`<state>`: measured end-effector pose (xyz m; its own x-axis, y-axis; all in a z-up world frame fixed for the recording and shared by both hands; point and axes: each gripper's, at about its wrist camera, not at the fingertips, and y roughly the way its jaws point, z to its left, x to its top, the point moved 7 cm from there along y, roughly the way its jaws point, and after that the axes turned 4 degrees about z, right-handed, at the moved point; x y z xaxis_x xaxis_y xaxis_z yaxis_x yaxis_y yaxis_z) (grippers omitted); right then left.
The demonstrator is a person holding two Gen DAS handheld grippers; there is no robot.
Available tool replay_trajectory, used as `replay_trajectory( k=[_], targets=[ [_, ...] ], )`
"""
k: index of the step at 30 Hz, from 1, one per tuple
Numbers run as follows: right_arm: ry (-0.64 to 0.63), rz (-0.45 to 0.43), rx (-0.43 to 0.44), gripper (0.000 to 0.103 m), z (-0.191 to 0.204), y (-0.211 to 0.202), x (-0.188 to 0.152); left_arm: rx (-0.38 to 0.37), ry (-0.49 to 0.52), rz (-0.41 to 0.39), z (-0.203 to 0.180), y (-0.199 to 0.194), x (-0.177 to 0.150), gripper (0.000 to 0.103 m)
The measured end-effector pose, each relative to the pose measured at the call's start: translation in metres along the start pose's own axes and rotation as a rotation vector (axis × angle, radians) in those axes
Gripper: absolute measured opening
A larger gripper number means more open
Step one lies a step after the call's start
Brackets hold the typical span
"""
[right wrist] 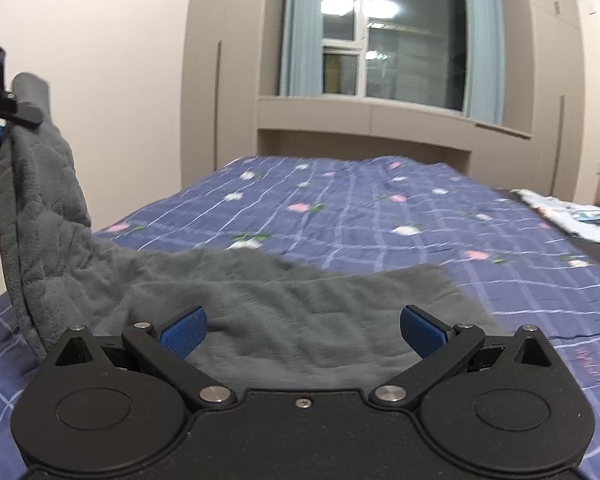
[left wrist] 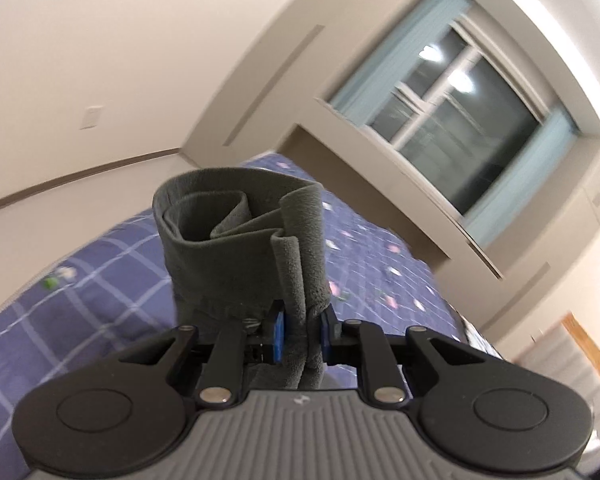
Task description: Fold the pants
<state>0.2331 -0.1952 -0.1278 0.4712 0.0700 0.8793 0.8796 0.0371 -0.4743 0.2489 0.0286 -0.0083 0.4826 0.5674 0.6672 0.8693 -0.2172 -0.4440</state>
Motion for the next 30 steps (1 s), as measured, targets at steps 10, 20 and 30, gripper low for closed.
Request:
replay_trajectory(
  k=[10, 20, 30],
  targets=[
    [0.063, -0.028, -0.126, 0.103, -0.073, -0.040, -0.004, -0.153, 0.280, 0.119, -0.116, 0.020, -0.045, 0.017],
    [0.176, 0.041, -0.180, 0.103, -0.135, -0.049, -0.038, -0.194, 0.474, 0.332, -0.179, 0.053, -0.139, 0.017],
    [0.249, 0.100, -0.161, 0.103, -0.147, -0.036, -0.058, -0.101, 0.556, 0.473, -0.166, 0.082, -0.195, 0.018]
  ],
)
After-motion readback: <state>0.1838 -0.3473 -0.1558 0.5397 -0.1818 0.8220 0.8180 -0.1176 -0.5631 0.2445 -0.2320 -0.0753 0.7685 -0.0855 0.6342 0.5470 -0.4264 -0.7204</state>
